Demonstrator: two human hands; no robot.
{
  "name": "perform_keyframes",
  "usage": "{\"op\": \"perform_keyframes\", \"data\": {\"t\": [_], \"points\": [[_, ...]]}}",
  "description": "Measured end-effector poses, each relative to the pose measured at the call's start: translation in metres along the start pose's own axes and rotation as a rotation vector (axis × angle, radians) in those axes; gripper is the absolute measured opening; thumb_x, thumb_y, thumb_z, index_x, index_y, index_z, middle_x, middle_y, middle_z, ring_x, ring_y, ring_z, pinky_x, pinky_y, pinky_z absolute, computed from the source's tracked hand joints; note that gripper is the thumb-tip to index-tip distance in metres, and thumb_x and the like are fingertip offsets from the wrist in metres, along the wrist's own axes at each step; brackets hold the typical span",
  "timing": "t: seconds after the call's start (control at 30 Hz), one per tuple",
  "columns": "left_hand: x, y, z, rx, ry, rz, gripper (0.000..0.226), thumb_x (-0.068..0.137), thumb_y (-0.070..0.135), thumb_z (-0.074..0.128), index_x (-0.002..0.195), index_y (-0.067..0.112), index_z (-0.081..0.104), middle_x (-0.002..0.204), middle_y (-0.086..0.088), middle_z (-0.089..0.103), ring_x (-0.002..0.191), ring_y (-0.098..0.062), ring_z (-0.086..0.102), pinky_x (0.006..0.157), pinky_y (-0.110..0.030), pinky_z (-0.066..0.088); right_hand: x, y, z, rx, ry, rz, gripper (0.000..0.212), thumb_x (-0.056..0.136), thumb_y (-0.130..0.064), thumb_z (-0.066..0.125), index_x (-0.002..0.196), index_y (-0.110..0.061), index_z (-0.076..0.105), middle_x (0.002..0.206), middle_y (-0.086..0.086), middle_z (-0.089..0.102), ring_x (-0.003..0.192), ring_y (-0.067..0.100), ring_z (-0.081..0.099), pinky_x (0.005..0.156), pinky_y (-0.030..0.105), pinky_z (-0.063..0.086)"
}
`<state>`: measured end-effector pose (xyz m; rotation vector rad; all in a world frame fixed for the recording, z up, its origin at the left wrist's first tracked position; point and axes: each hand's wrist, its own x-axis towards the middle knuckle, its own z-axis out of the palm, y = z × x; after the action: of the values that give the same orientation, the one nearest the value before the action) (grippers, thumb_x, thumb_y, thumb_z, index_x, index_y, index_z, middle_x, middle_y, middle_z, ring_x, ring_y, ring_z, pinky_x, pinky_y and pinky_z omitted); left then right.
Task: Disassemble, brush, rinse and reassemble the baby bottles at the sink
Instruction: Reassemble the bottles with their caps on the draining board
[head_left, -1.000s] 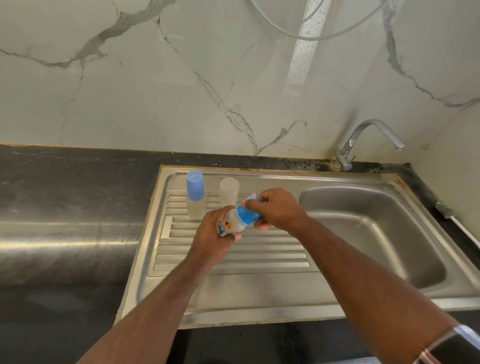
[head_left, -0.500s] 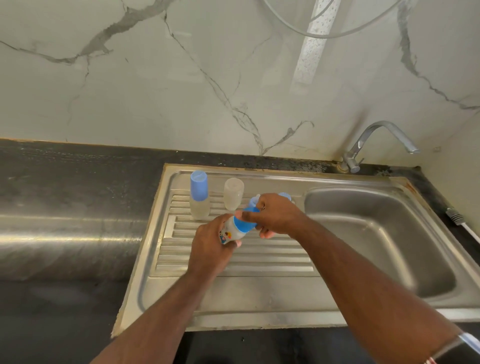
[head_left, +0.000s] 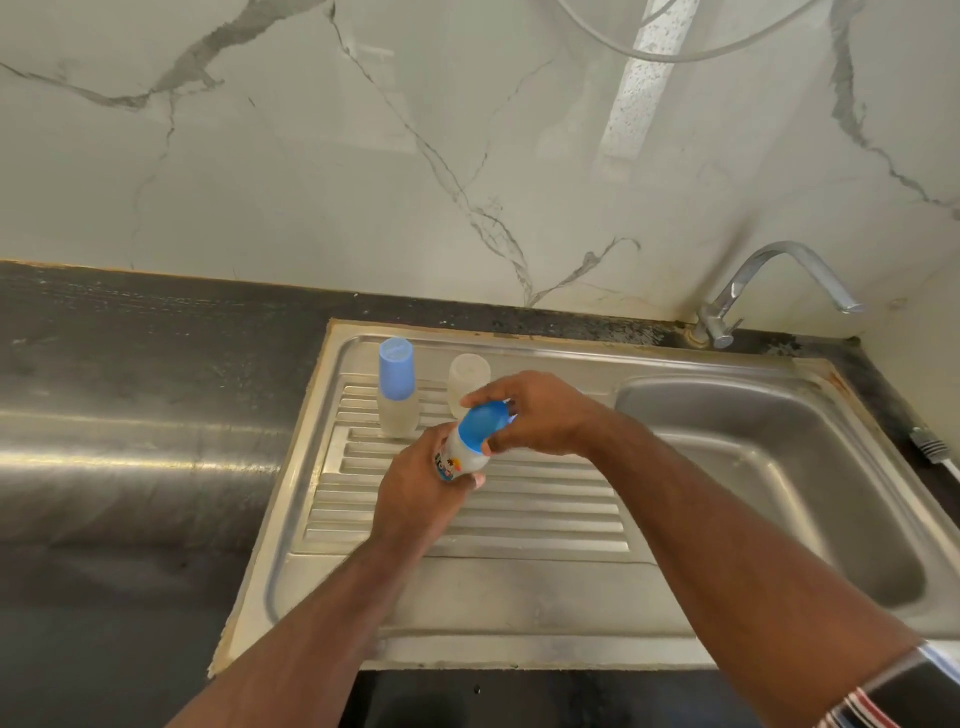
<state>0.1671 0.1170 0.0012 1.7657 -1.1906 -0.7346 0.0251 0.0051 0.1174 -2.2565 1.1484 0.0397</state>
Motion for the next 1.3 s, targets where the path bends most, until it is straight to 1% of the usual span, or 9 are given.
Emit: {"op": "perform_keyframes", "data": {"t": [0.07, 0.23, 0.4, 0.57, 0.83, 0.97, 1.1, 1.2, 1.3], "points": [[0.001, 0.001, 0.001, -0.014, 0.021, -0.007, 0.052, 0.074, 0.028, 0.086, 0.119, 0.039, 0.063, 0.097, 0.021, 0.07, 0.089, -0.001, 0.067, 0.075, -0.026, 0.053, 0.003, -0.006, 0.007, -0.011, 0.112, 0.023, 0.041, 0.075, -0.042, 0.083, 0.111, -0.023, 0.075, 0.105, -0.005, 0.074, 0.097, 0.013, 0.067, 0.084, 0.028, 0.053], [0.001, -0.003, 0.0, -0.011, 0.027, -0.03, 0.051, 0.075, 0.03, 0.086, 0.115, 0.044, 0.057, 0.098, 0.024, 0.068, 0.09, 0.007, 0.063, 0.071, -0.017, 0.046, 0.022, -0.008, 0.002, -0.002, 0.121, 0.142, 0.074, 0.078, -0.077, 0.059, 0.087, -0.005, 0.069, 0.078, 0.009, 0.074, 0.074, 0.022, 0.072, 0.075, 0.037, 0.057], [0.005, -0.004, 0.003, -0.021, 0.048, -0.049, 0.05, 0.073, 0.026, 0.086, 0.113, 0.041, 0.06, 0.108, 0.02, 0.063, 0.098, 0.007, 0.059, 0.073, -0.009, 0.04, 0.07, 0.002, -0.02, -0.067, 0.118, 0.022, 0.068, 0.084, -0.04, 0.077, 0.144, -0.025, 0.05, 0.142, -0.001, 0.056, 0.13, 0.018, 0.051, 0.104, 0.032, 0.038], [0.008, 0.0, 0.006, -0.035, 0.042, -0.089, 0.049, 0.077, 0.027, 0.084, 0.111, 0.048, 0.055, 0.099, 0.026, 0.065, 0.09, 0.012, 0.06, 0.07, -0.011, 0.04, 0.103, 0.008, 0.002, -0.054, -0.058, -0.003, 0.075, 0.077, -0.042, 0.083, 0.144, -0.03, 0.052, 0.151, -0.006, 0.048, 0.137, 0.017, 0.045, 0.11, 0.032, 0.037], [0.022, 0.0, 0.011, -0.089, 0.069, -0.042, 0.04, 0.074, 0.021, 0.083, 0.1, 0.041, 0.061, 0.099, 0.01, 0.068, 0.089, -0.005, 0.067, 0.071, -0.017, 0.049, 0.077, 0.021, -0.035, 0.354, 0.332, -0.002, 0.022, 0.087, -0.039, 0.064, 0.1, -0.024, 0.073, 0.1, -0.01, 0.071, 0.091, 0.009, 0.061, 0.079, 0.028, 0.046], [0.025, 0.005, 0.007, -0.127, 0.037, -0.055, 0.04, 0.081, 0.015, 0.08, 0.101, 0.043, 0.059, 0.1, 0.012, 0.07, 0.089, -0.001, 0.066, 0.073, -0.02, 0.048, 0.044, 0.037, -0.046, 0.505, 0.325, 0.102, 0.029, 0.068, -0.028, 0.073, 0.072, -0.001, 0.066, 0.067, 0.005, 0.056, 0.063, 0.016, 0.051, 0.063, 0.033, 0.041], [0.028, 0.007, 0.01, -0.12, -0.112, -0.037, 0.049, 0.083, 0.02, 0.08, 0.12, 0.045, 0.06, 0.11, 0.015, 0.072, 0.099, -0.003, 0.067, 0.087, -0.028, 0.052, 0.018, 0.037, -0.031, 0.293, -0.107, 0.008, 0.071, 0.072, -0.017, 0.081, 0.137, -0.033, 0.059, 0.131, -0.018, 0.063, 0.117, -0.003, 0.057, 0.099, 0.019, 0.041], [0.03, 0.012, 0.018, -0.104, -0.133, -0.028, 0.049, 0.08, 0.026, 0.081, 0.124, 0.039, 0.063, 0.105, 0.014, 0.074, 0.096, -0.005, 0.069, 0.088, -0.035, 0.056, 0.021, 0.031, -0.02, 0.195, 0.045, 0.018, 0.054, 0.072, -0.034, 0.086, 0.122, -0.028, 0.07, 0.114, -0.011, 0.071, 0.104, 0.004, 0.065, 0.099, 0.033, 0.052], [0.026, 0.018, 0.026, -0.1, -0.029, -0.032, 0.049, 0.079, 0.02, 0.083, 0.109, 0.051, 0.059, 0.095, 0.026, 0.07, 0.088, 0.006, 0.066, 0.078, -0.015, 0.05, 0.022, 0.025, -0.006, 0.006, 0.243, 0.123, 0.054, 0.067, -0.066, 0.079, 0.101, -0.026, 0.069, 0.093, -0.01, 0.068, 0.086, 0.009, 0.063, 0.079, 0.037, 0.056]]}}
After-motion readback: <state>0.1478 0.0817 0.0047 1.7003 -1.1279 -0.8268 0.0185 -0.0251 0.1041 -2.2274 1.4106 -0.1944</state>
